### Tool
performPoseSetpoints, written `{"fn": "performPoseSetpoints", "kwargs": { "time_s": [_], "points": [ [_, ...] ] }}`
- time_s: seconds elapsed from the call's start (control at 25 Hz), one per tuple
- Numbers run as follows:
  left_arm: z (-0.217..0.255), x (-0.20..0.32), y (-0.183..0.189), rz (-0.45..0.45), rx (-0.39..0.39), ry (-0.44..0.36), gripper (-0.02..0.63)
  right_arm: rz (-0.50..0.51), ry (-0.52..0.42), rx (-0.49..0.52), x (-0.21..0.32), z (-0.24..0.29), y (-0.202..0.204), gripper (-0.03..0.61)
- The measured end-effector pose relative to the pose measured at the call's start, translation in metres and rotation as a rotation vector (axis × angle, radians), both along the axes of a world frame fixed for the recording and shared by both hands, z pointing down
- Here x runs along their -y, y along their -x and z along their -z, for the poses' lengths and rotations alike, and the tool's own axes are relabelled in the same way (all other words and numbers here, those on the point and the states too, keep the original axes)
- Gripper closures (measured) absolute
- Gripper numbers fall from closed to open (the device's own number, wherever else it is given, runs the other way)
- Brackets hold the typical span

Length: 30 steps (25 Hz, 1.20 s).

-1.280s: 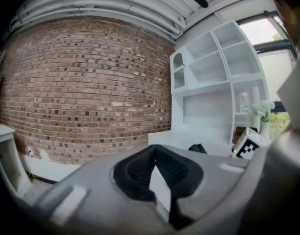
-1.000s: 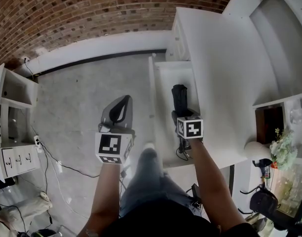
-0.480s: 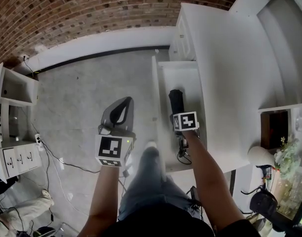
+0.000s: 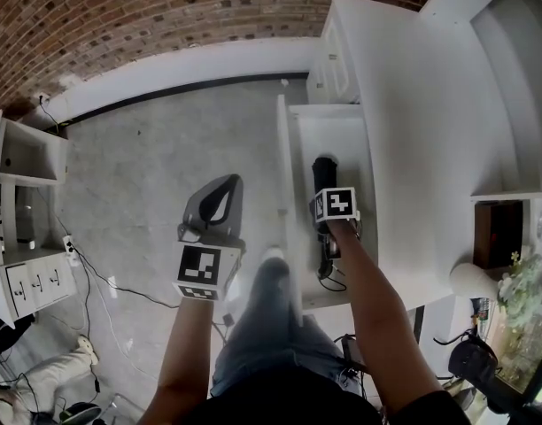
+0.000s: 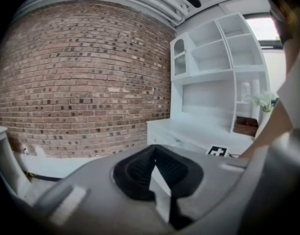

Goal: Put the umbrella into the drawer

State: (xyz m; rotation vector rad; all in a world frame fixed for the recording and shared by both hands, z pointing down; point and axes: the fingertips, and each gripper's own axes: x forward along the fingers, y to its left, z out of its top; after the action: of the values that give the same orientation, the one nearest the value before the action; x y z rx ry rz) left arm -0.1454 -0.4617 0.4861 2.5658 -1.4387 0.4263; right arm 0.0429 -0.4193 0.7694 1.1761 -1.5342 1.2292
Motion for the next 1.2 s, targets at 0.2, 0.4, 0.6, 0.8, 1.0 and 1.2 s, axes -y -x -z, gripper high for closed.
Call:
{"fn": "performPoseSetpoints", "kwargs": {
  "time_s": [0.2,0.4,0.6,0.8,1.0,1.2],
  "points": [
    [-0.001,0.001,-0.003,-0.006,-0.013,-0.001,0.617,0.016,-0.023,0.002,0.003,0.007,0.003,0.280],
    [0.003,-0.007,-0.008,-0.002,-0.025,0.001,0.617,0.017,-0.068,0.007,0.002,0.022,0.004,0.223],
    [0.014,-0.025,-0.016,0.002,-0.027,-0.010,0.617,0.042,-0.109,0.020,-0.009,0.044,0.002,0.215],
    [0.035,-0.049,-0.023,0.021,-0.028,-0.050,0.617,0.077,-0.164,0.034,-0.026,0.075,0.000,0.218],
    [0.063,-0.078,-0.033,0.043,-0.037,-0.114,0.617,0.104,-0.222,0.071,-0.047,0.112,-0.002,0.218],
    [0.086,-0.109,-0.040,0.061,-0.041,-0.175,0.617,0.126,-0.324,0.119,-0.067,0.157,-0.003,0.248]
  ]
}}
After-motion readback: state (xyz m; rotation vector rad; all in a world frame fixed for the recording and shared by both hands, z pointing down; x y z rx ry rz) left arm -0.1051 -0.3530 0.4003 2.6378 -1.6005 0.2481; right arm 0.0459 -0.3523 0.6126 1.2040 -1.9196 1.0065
